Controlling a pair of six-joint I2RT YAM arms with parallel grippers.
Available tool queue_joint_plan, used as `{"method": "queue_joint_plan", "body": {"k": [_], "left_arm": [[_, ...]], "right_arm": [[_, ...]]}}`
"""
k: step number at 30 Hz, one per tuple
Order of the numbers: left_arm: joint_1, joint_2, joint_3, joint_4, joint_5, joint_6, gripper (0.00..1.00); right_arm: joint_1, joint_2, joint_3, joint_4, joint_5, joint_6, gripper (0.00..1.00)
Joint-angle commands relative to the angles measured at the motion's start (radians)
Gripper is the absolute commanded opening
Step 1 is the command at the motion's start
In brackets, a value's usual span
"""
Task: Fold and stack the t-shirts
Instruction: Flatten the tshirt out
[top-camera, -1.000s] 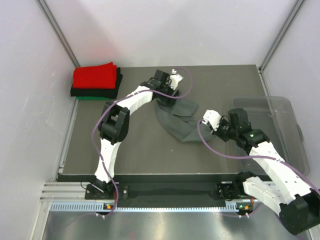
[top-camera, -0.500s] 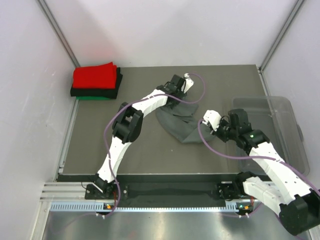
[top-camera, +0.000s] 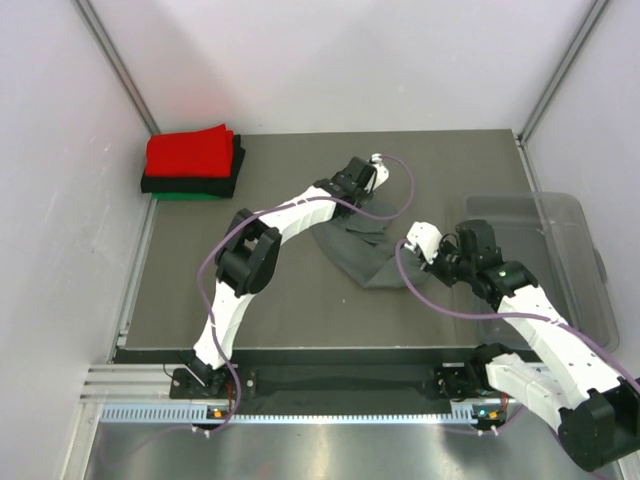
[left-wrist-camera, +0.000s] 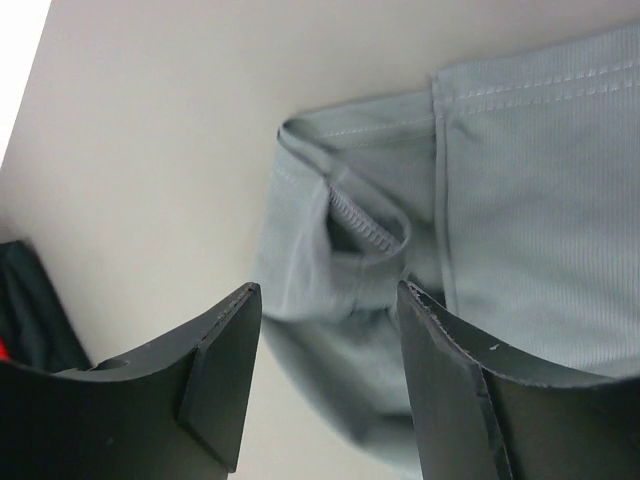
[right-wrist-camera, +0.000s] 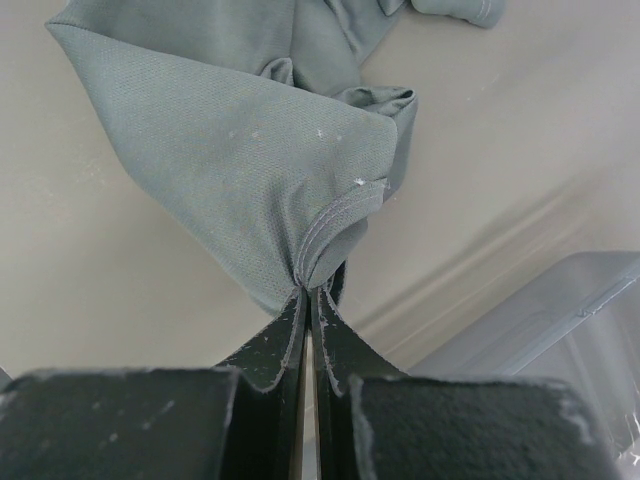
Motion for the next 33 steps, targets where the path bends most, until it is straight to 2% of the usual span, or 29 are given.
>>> {"method": "queue_joint_plan", "body": {"k": [1, 17, 33], "left_arm": [[-0.007, -0.096, -0.055, 0.075, -0.042, 0.025, 0.61], [-0.03, -0.051, 0.007, 0.009, 0.018, 0.009, 0.6], [-0.032, 0.022, 0.047, 0.003, -0.003, 0.038, 0.57]], "right_arm": [[-0.016, -0.018, 0.008, 0.042, -0.027, 0.014, 0.0], [-0.032, -0.036, -0.01, 0.049, -0.031, 0.014, 0.0], [-0.039, -0.039, -0.018, 0.056, -0.031, 0.014, 0.0]]}}
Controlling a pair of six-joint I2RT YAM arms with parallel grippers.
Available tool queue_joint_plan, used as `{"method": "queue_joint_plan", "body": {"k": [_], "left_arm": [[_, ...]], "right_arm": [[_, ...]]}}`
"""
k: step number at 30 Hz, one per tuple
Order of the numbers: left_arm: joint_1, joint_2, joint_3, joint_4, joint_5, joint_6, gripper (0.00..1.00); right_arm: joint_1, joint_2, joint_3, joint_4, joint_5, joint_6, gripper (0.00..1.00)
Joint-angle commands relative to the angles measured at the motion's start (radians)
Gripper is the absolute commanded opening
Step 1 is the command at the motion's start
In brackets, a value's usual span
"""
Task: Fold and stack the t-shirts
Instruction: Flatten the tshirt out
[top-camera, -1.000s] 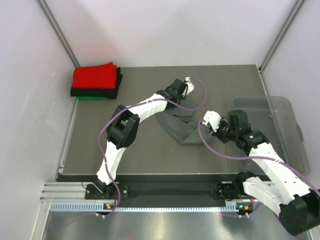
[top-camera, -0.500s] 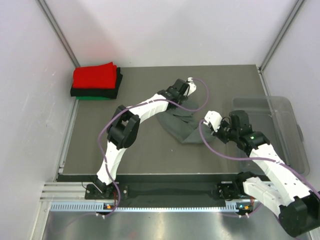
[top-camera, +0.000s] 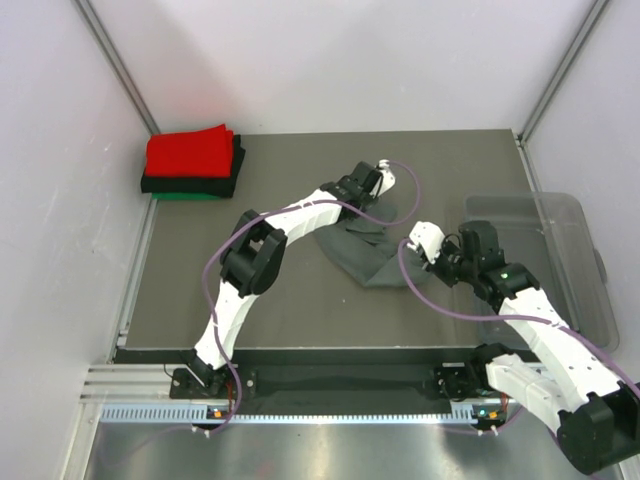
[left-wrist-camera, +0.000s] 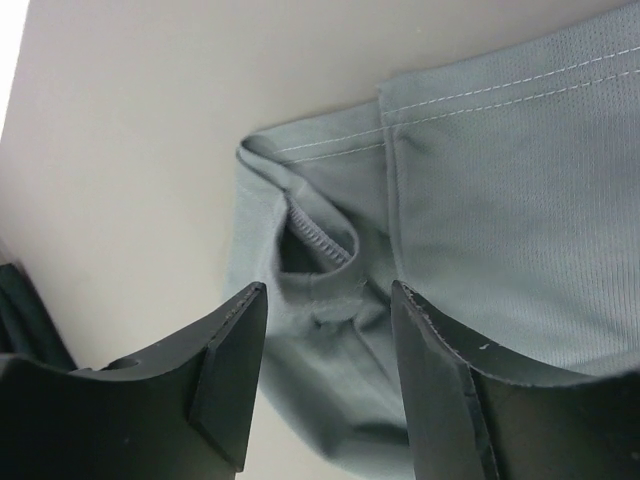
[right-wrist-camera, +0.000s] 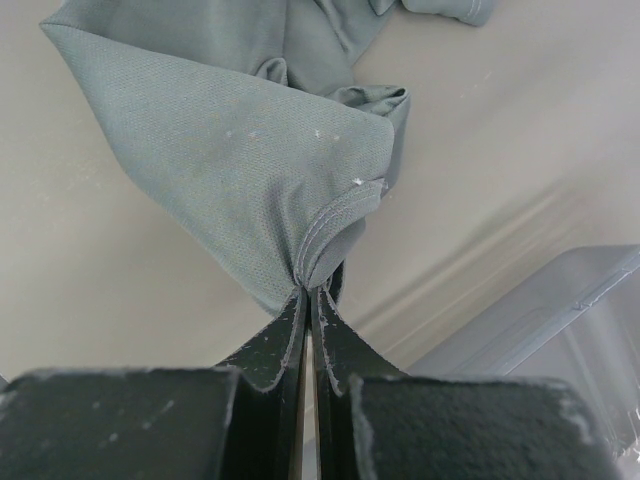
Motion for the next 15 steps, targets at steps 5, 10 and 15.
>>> {"method": "queue_joint_plan", "body": {"k": [5, 10, 15], "left_arm": [[-0.001, 0.033, 0.064, -0.001, -0.013, 0.015, 0.51], [-0.001, 0.016, 0.055, 0.004, -0.013, 0.014, 0.45], [0.002, -0.024, 0.032, 0.021, -0.005, 0.021, 0.34]], "right_arm": [[-0.025, -0.024, -0.007, 0.046, -0.021, 0.009, 0.0], [-0.028, -0.022, -0.007, 0.047, -0.025, 0.011, 0.0], [-0.029, -0.015, -0.007, 0.048, -0.028, 0.011, 0.0]]}}
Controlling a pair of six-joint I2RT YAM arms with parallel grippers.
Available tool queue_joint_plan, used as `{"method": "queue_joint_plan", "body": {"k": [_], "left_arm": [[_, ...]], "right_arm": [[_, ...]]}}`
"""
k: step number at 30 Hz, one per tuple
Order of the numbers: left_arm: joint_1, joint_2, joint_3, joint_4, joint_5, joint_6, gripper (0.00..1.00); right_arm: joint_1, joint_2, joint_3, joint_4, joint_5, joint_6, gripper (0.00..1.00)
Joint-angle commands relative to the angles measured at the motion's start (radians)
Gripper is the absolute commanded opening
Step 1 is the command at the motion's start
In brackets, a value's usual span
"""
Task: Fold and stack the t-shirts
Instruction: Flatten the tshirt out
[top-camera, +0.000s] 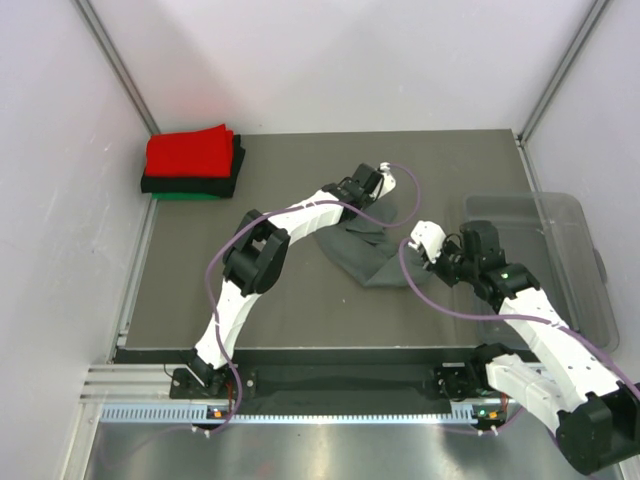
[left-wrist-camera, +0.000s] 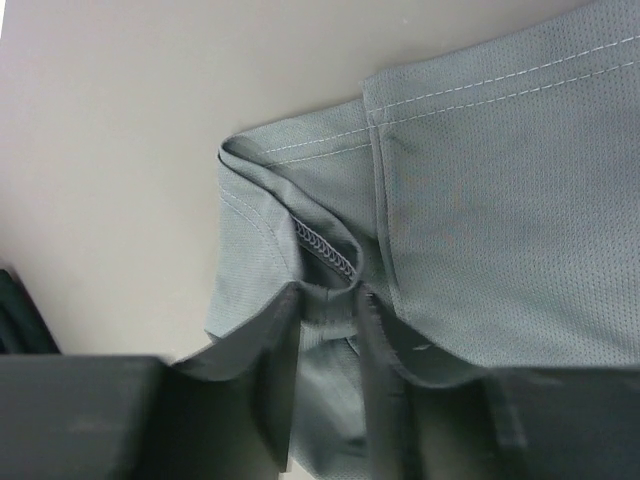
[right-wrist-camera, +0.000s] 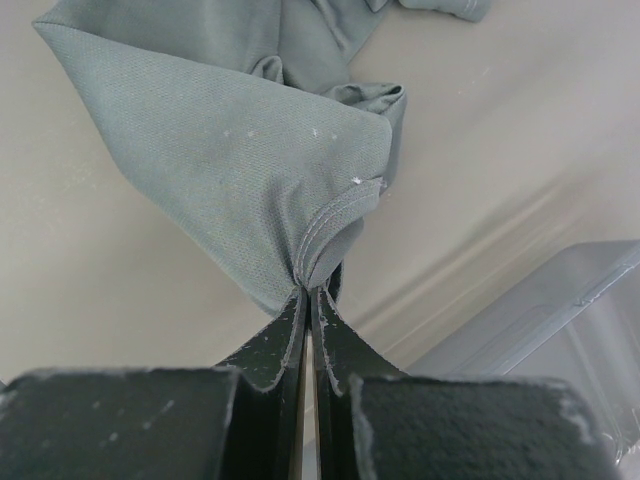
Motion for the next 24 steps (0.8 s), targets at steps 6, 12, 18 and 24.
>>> {"method": "queue_joint_plan", "body": {"k": [6, 12, 18, 24], "left_arm": [[0.02, -0.089, -0.005, 0.025, 0.024, 0.017, 0.24], [0.024, -0.257, -0.126, 0.083, 0.006, 0.046, 0.0], [0.053, -0.619, -0.273, 0.087, -0.045, 0.103, 0.0], [0.184, -0.928, -0.378, 0.032, -0.06, 0.132, 0.0]], "right_arm": [[-0.017, -0.011, 0.002, 0.036, -0.021, 0.008, 0.0], [-0.02, -0.017, 0.026, 0.029, 0.008, 0.008, 0.0], [-0.02, 0.107, 0.184, 0.101, 0.111, -0.009, 0.0], [-0.024, 0.321, 0.491, 0.138, 0.177, 0.0, 0.0]]}}
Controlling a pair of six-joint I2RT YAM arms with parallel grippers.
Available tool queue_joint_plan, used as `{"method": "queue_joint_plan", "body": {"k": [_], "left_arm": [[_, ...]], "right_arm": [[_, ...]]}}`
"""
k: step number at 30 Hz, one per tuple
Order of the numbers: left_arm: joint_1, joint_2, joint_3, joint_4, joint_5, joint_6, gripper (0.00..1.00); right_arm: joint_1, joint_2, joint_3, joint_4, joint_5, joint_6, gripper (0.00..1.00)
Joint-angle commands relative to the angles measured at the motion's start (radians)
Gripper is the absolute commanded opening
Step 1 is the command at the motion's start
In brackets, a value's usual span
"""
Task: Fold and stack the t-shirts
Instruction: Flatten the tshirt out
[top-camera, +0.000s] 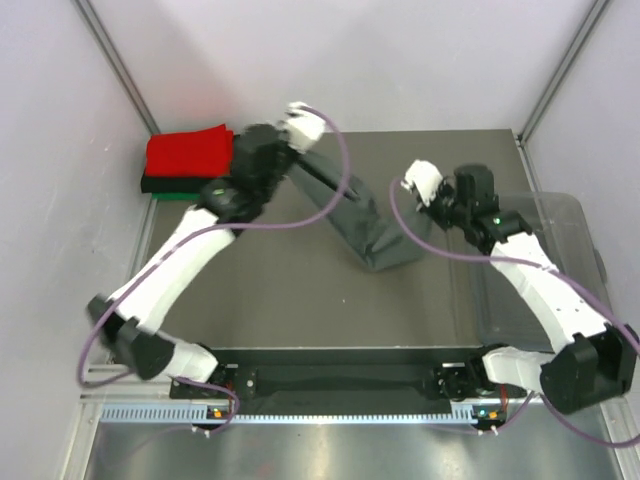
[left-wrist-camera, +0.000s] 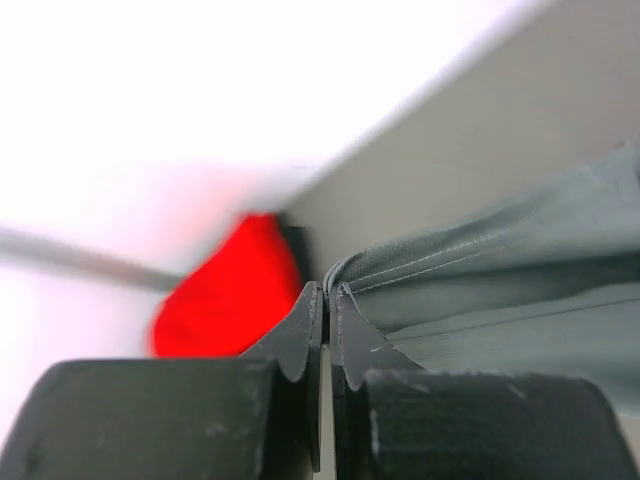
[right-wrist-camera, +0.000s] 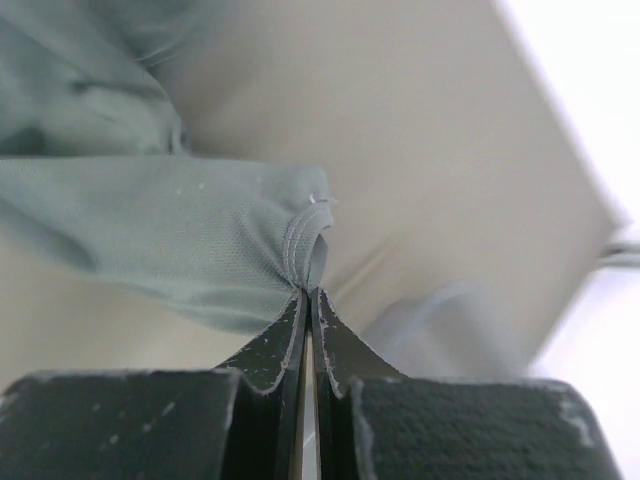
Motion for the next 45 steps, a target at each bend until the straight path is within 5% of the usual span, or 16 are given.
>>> {"method": "queue_joint_plan", "body": {"k": [1, 5, 12, 17, 19, 22, 24, 26, 28, 39, 45], "left_arm": [[0.125, -0.156, -0.051, -0.027, -0.016, 0.01, 0.0], [0.207, -0.295, -0.152, -0.113, 0.026, 0.035, 0.0], [0.214, -0.474, -0.435, -0.26, 0.16, 0.021, 0.0], [0.216, -0.585, -0.66, -0.387, 0.304, -0.033, 0.0], [0.216, -0.621, -0.697, -0.443, 0.355, -0.024, 0.0], [0.216, -0.646, -0.757, -0.533, 0.444, -0.008, 0.0], [0.216, -0.652, -0.782, -0.569, 0.449, -0.004, 0.0], [0.217, -0.665, -0.776, -0.57, 0.447, -0.004, 0.18], [0.216, -0.671, -0.756, -0.552, 0.438, -0.016, 0.26], [0.314, -0.709, -0.668, -0.572, 0.547, -0.097, 0.31], [0.351, -0.744, -0.696, -0.581, 0.512, -0.088, 0.32]], "right_arm": [[-0.021, 0.057, 0.184, 0.085, 0.049, 0.001, 0.0], [-0.021, 0.014, 0.223, 0.056, 0.025, -0.032, 0.0], [-0.021, -0.199, -0.136, -0.013, -0.076, -0.161, 0.0], [-0.02, -0.216, -0.211, -0.322, -0.194, -0.221, 0.25], [-0.02, -0.209, -0.219, -0.404, -0.236, -0.262, 0.46], [-0.02, -0.205, -0.207, -0.445, -0.233, -0.276, 0.54], [-0.021, -0.205, -0.192, -0.397, -0.234, -0.253, 0.54], [-0.02, -0.195, -0.16, -0.297, -0.24, -0.197, 0.52], [-0.021, -0.143, -0.12, -0.22, -0.245, -0.148, 0.43], [-0.02, 0.489, 0.254, -0.045, -0.317, 0.05, 0.41], [-0.024, 0.595, 0.384, -0.077, -0.235, 0.011, 0.4]]}}
